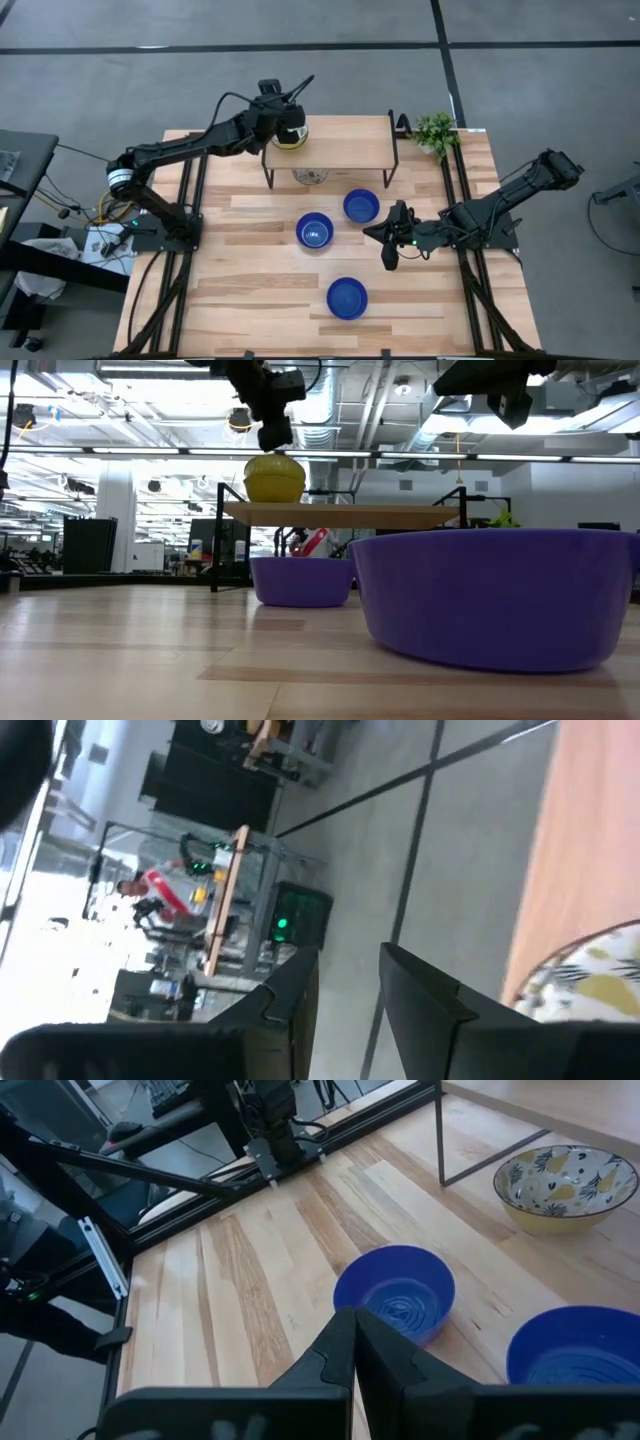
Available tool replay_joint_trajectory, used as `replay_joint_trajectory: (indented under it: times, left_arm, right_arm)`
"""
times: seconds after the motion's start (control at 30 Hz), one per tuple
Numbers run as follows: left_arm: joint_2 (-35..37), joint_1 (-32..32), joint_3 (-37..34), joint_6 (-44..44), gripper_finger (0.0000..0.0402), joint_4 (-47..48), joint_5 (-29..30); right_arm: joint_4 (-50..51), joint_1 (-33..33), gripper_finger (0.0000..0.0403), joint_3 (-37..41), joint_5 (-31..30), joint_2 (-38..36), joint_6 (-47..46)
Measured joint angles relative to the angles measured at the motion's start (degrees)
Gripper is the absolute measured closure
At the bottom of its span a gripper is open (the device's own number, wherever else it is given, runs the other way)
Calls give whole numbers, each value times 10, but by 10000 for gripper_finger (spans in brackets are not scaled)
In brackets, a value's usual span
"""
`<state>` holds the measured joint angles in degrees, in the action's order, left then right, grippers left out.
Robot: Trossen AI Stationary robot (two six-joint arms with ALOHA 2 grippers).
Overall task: Pick & Place Mini bowls
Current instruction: Stack the bottom white bowl on top of the white bowl on the shelf, then put the top blue bowl on the shelf
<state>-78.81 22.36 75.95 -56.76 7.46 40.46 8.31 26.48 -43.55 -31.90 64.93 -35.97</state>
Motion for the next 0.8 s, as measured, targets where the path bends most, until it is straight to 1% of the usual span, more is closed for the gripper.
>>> replay_joint_trajectory:
  times: [0.17, 0.37, 0.53, 0.7, 0.8]
  left_arm:
    - [-2, -3, -29, -11, 293, 3, 0]
    - [0, -2, -29, -15, 293, -27, 1]
    - [2, -4, -29, -15, 293, -29, 4]
    - [26, -31, -29, 9, 293, -25, 7]
    - [53, -57, -29, 44, 293, 18, 6]
  right_arm:
    - [2, 0, 403, 0, 0, 0, 0]
    - [2, 0, 403, 0, 1, 0, 0]
    - [-1, 0, 403, 0, 1, 0, 0]
    - [-11, 0, 403, 0, 2, 0, -16]
    - [-16, 0, 403, 0, 3, 0, -18]
